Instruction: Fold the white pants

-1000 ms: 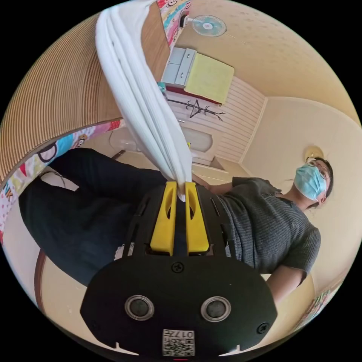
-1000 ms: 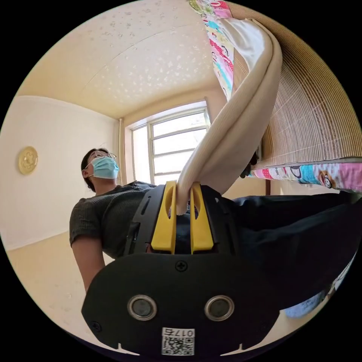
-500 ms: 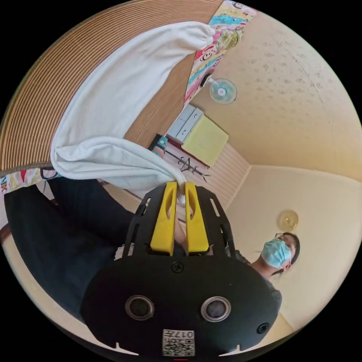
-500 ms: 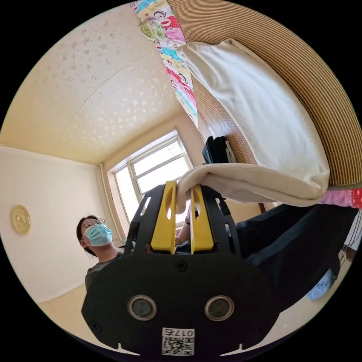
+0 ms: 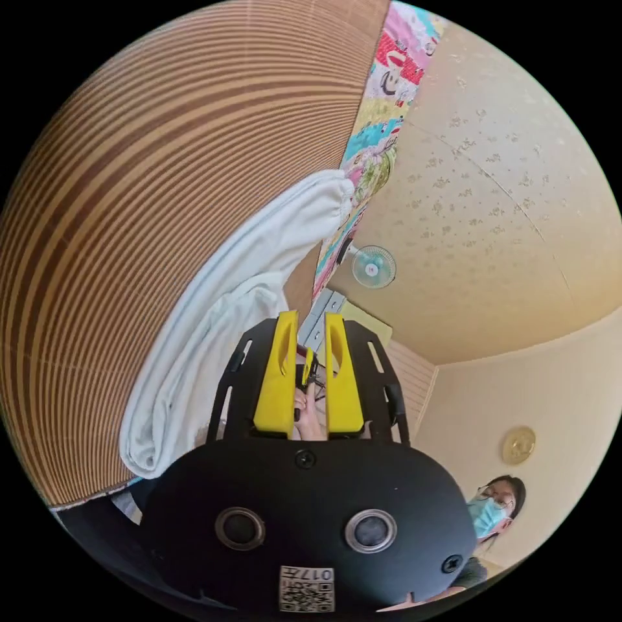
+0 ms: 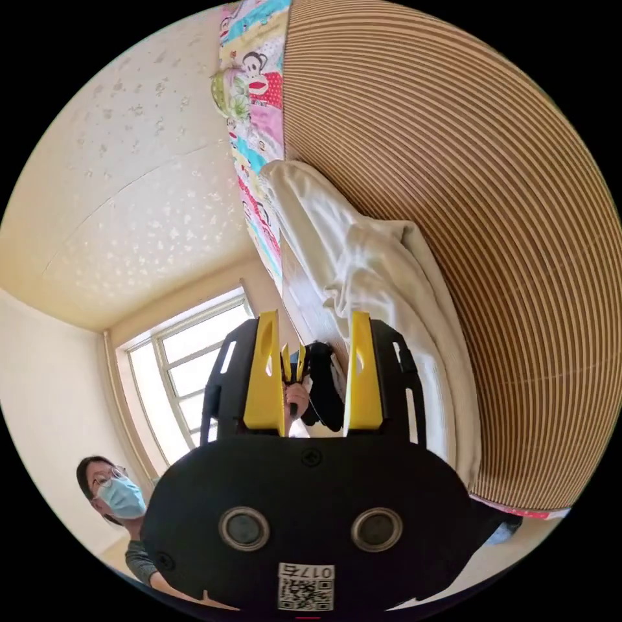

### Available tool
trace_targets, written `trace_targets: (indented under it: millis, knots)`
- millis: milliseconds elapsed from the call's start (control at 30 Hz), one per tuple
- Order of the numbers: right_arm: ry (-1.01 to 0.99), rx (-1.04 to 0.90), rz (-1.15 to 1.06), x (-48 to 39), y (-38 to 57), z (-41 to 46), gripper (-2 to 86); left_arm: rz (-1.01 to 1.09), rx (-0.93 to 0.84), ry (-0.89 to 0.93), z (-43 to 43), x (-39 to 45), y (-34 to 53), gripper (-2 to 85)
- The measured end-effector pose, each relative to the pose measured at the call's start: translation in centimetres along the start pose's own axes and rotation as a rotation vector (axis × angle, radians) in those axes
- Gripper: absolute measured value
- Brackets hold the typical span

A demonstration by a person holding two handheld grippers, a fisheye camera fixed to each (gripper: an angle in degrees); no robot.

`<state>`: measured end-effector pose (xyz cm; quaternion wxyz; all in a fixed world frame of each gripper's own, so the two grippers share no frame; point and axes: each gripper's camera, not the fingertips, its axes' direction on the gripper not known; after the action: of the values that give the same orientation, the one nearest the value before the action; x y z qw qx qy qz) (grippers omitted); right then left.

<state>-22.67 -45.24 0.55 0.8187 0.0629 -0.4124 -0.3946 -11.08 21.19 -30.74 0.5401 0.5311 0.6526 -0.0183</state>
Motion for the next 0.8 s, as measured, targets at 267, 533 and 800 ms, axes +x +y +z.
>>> trace_targets:
  millis: [267, 533, 800]
  knots:
    - [0.46, -0.172, 0.02, 4.4, 8.9, 1.7, 17.2, 0.287, -0.283, -0.553, 6.6, -4.6, 10.2, 11.2]
    - [0.477, -0.022, -0.019, 2.7, 7.8, 5.2, 16.7, 0.351, -0.231, -0.555, 12.4, -5.2, 11.9, 10.4]
    - [0.769, -0.159, -0.078, -0.6, 3.1, 10.6, 10.2, 0.371, -0.383, -0.796, 19.6, -6.3, 9.3, 9.7]
